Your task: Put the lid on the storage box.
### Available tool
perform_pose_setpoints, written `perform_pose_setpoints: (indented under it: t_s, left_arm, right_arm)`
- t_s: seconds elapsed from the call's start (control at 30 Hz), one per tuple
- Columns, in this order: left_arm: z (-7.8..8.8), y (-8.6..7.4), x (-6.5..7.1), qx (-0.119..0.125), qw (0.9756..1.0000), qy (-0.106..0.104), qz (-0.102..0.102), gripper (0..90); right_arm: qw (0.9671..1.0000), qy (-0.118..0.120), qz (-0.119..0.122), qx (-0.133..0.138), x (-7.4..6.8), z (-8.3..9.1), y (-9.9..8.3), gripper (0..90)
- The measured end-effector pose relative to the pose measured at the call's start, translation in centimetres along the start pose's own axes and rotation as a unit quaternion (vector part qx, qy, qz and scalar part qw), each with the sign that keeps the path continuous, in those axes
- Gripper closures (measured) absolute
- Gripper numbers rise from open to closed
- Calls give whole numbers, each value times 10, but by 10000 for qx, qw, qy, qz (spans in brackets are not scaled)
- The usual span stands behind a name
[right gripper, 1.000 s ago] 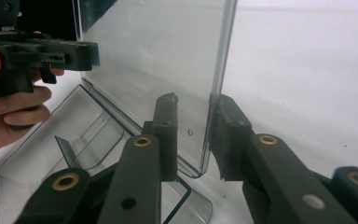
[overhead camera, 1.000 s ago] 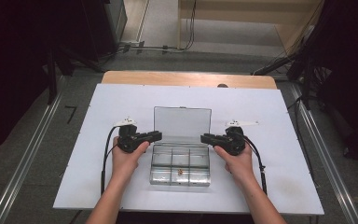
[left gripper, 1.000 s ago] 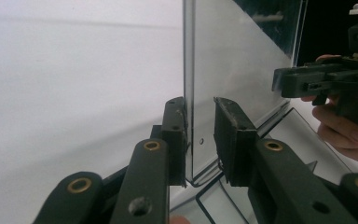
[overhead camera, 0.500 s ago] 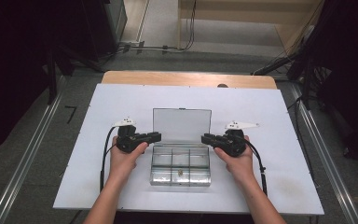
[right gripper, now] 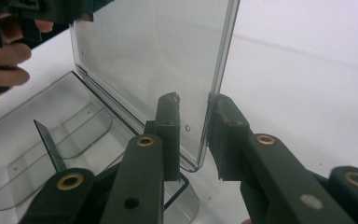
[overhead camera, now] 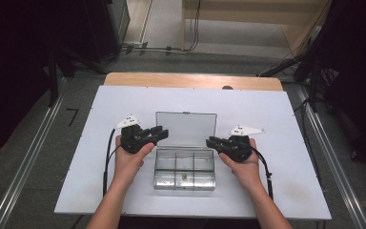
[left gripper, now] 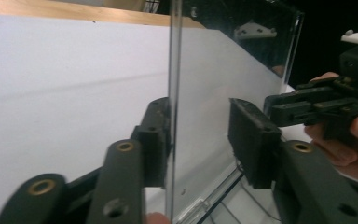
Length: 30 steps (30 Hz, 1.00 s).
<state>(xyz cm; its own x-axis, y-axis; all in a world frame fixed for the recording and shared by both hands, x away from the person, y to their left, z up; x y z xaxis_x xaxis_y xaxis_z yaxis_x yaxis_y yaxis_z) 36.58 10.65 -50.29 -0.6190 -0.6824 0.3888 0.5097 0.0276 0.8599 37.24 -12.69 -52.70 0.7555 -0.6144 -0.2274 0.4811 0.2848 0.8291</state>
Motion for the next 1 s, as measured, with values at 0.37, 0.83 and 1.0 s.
perform_pose_setpoints:
  t_s: [0.37, 0.83, 1.0]
  left_arm:
    - [6, -2, 4, 20, 9996, -81, -252, 669]
    - [12, -4, 11, 21, 9989, -224, -404, 662]
    - [14, -5, 13, -4, 9986, -286, -449, 653]
  right_arm:
    - [10000, 52, 65, 19, -5, 5, 4, 677]
    - [9993, -109, 330, 146, -18, 18, 21, 556]
    - [9989, -65, 310, 345, -21, 30, 32, 547]
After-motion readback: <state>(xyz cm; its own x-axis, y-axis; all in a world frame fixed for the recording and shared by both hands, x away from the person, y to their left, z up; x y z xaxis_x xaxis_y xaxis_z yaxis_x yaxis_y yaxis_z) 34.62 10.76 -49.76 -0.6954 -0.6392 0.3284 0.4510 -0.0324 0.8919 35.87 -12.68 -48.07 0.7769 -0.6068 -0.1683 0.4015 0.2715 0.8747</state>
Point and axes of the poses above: each handheld gripper's, and its own axes: z roughly backward along the jaws, y roughly out of its top, x roughly to its right, the point moved 8 cm from there along -z, roughly forward along the jaws, and after that the axes turned 1 degree about -x, right-handed, at the moved point
